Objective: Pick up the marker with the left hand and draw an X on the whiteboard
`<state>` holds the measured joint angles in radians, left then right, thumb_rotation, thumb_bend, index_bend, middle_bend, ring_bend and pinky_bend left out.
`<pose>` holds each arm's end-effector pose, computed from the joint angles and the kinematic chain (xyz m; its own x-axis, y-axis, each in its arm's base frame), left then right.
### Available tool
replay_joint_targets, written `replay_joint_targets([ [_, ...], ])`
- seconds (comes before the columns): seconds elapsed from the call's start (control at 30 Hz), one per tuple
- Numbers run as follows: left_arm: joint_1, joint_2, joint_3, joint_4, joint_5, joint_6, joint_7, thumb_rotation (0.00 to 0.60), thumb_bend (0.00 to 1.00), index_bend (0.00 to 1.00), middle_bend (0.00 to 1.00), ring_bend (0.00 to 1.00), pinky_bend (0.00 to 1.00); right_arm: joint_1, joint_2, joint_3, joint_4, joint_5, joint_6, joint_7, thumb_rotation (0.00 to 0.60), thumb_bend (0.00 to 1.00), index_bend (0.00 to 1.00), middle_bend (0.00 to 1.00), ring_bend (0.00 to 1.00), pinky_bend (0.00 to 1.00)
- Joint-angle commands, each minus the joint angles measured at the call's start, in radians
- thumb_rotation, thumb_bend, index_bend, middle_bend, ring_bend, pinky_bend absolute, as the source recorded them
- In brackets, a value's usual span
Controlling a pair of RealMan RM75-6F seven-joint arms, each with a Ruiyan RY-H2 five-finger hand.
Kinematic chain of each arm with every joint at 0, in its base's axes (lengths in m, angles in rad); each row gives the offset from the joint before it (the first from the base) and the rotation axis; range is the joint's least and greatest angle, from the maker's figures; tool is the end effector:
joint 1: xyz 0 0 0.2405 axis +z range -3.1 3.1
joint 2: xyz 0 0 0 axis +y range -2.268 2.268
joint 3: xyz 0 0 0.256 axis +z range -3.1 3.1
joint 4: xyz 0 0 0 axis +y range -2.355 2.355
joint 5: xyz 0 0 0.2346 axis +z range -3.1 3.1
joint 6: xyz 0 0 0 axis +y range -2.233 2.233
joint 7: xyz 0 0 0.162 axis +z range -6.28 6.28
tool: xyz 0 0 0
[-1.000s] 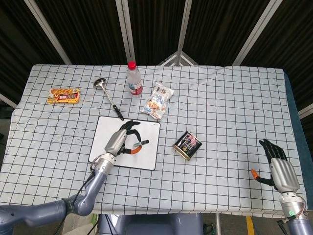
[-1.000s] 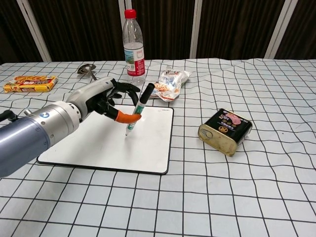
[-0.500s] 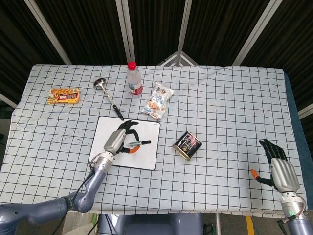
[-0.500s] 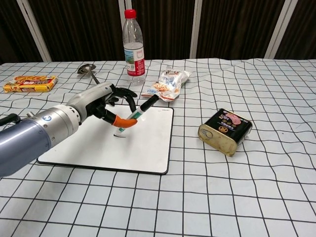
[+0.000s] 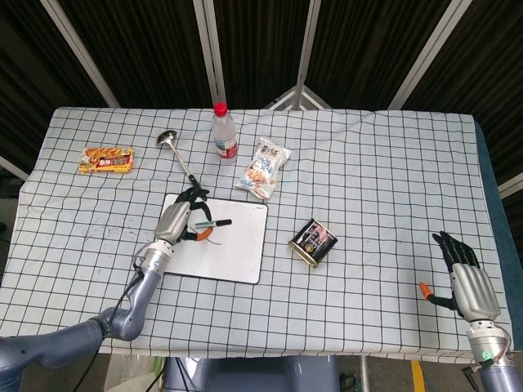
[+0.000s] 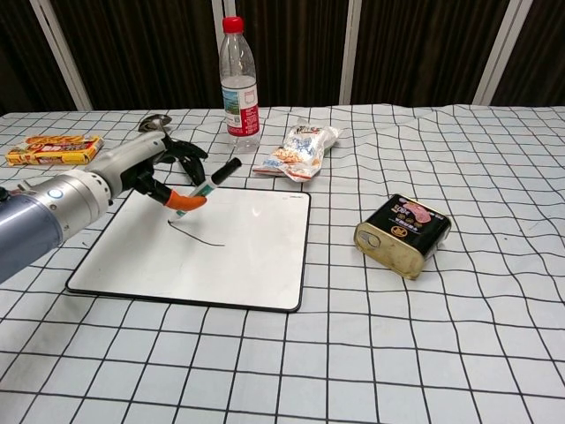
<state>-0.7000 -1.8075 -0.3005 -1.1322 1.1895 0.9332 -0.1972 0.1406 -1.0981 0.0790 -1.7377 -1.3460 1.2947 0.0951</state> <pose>-0.1585 0.3924 -0.0872 -0.0758 0.3078 0.9484 0.9809 -0.1480 0.1264 -0.3114 -0.2194 0.1131 0.1722 -0.1474 0.9740 -0.9783 0.0904 0.1866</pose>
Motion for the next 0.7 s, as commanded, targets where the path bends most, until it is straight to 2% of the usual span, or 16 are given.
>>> replay_joint_targets([
  [0.03, 0.003, 0.01, -0.013, -0.003, 0.005, 0.016, -0.021, 0.6, 0.49, 0.71, 0.13, 0.0, 0.0, 0.0, 0.0, 0.0, -0.001, 0.0, 0.001, 0.001, 0.6, 0.31, 0.0, 0.0, 0.0, 0.0],
  [0.2, 0.007, 0.023, -0.043, -0.071, -0.01, 0.027, -0.061, 0.6, 0.49, 0.71, 0.13, 0.0, 0.0, -0.001, 0.0, -0.001, -0.002, -0.002, 0.001, 0.0, 0.6, 0.31, 0.0, 0.0, 0.0, 0.0],
  [0.37, -0.002, 0.022, -0.044, -0.124, -0.03, 0.019, -0.029, 0.6, 0.49, 0.71, 0.13, 0.0, 0.0, -0.002, 0.001, -0.002, -0.003, -0.003, 0.003, -0.001, 0.6, 0.31, 0.0, 0.0, 0.0, 0.0],
  [0.7, -0.024, -0.042, -0.033, -0.107, -0.071, 0.008, 0.02, 0.6, 0.49, 0.71, 0.13, 0.0, 0.0, -0.002, 0.008, -0.002, -0.004, 0.002, -0.004, 0.01, 0.6, 0.31, 0.0, 0.0, 0.0, 0.0],
])
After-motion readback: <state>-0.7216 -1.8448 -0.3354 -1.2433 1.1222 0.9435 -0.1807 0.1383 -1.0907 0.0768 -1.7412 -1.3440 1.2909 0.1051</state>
